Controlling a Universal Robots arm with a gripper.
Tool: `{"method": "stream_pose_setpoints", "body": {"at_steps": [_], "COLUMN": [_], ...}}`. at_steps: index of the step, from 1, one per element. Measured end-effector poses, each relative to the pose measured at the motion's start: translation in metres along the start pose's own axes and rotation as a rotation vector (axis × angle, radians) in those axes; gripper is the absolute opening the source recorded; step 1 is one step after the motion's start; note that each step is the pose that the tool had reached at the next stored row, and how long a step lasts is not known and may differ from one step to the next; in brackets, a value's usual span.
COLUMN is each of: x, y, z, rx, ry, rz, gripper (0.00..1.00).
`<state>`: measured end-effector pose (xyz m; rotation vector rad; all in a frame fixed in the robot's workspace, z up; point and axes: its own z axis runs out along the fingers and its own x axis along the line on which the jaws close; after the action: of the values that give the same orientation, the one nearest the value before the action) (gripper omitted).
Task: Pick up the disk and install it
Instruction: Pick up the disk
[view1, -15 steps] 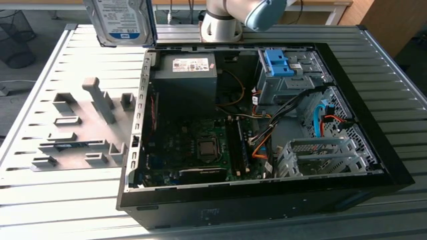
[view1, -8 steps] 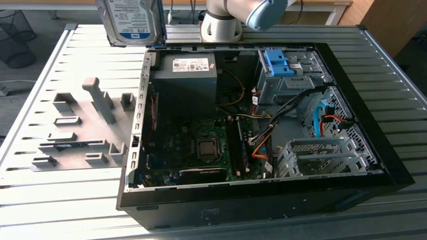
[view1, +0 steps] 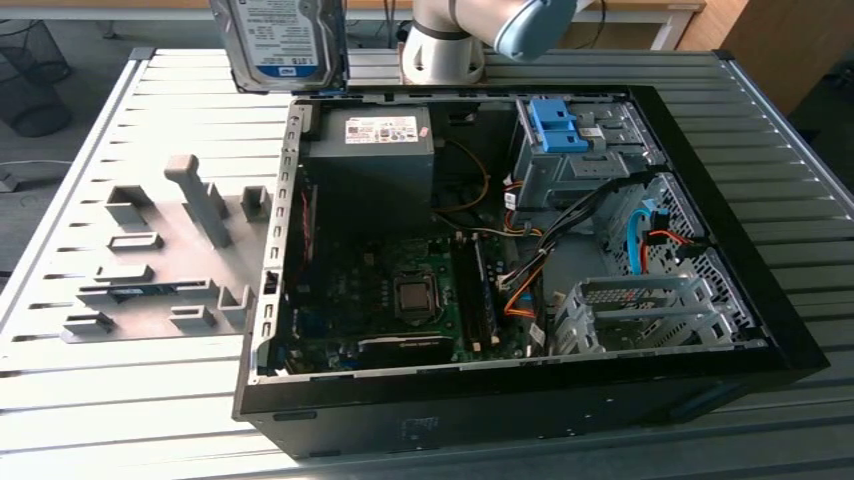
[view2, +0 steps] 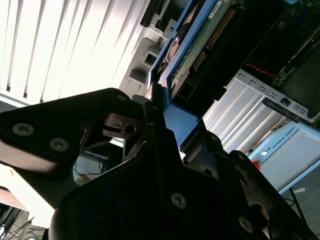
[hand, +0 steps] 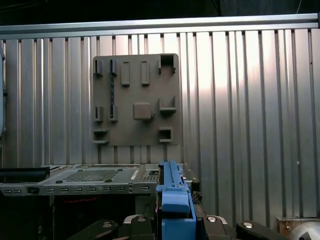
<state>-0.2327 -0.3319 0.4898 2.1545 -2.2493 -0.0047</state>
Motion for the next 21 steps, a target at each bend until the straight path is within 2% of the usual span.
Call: {"method": "stream_pose_setpoints", "body": {"at_steps": [7, 8, 9, 21], "x": [-0.0008, -0.0012, -0.0015, -0.0027], "y": [-0.0187, -0.0288, -0.0351, -0.0631], "z": [-0.0003, -0.0006, -0.0007, -0.0013], "rx": [0.0001, 0.0, 0.0, 0.0], "ry": [-0.0001, 0.0, 0.0, -0.0001], "rz": [0.0, 0.0, 0.0, 0.0], "gripper": [0.37, 0.37, 0.37, 0.37]}}
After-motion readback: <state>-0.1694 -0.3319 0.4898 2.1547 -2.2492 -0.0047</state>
